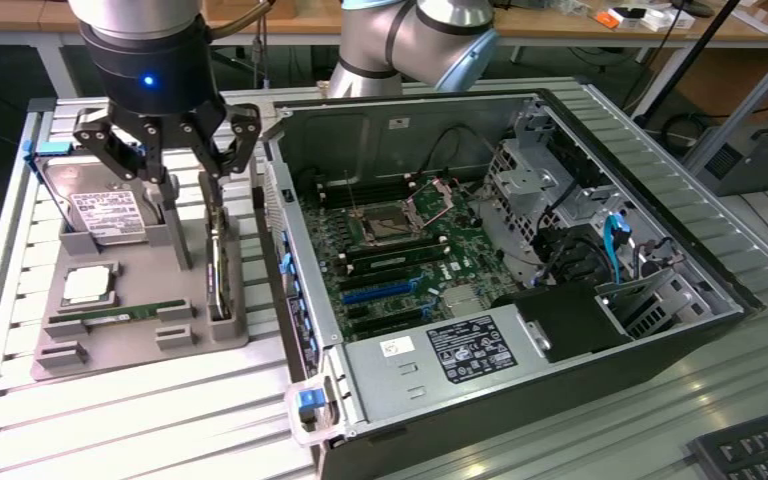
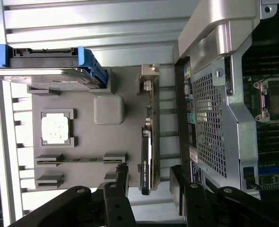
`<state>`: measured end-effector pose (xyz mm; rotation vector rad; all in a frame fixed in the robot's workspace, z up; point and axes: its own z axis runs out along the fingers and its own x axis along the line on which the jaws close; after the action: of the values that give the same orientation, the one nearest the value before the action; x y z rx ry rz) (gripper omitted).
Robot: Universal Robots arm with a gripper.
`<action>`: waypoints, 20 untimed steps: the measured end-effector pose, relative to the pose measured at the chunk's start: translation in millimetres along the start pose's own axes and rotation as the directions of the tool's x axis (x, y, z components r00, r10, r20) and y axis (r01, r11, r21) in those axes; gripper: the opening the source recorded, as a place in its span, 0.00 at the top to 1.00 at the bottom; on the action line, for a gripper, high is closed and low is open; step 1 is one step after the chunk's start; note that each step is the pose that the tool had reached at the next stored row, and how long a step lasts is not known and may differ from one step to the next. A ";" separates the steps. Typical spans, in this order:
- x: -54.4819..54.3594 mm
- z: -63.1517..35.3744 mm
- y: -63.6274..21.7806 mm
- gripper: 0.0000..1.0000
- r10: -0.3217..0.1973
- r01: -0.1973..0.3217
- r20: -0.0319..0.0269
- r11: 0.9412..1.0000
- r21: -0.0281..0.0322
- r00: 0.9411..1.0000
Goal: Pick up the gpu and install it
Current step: 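Pick up the gpu and move the gpu toward the slot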
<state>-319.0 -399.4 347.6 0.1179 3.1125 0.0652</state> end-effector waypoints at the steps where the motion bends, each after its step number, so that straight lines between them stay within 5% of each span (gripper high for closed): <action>1: 0.2 0.1 0.0 0.52 0.000 0.000 0.000 1.000 0.000 1.000; 20: 3.9 2.4 -0.4 0.52 0.000 0.000 0.000 1.000 0.000 1.000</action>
<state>-322.8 -399.4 345.1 0.1179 3.1125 0.0648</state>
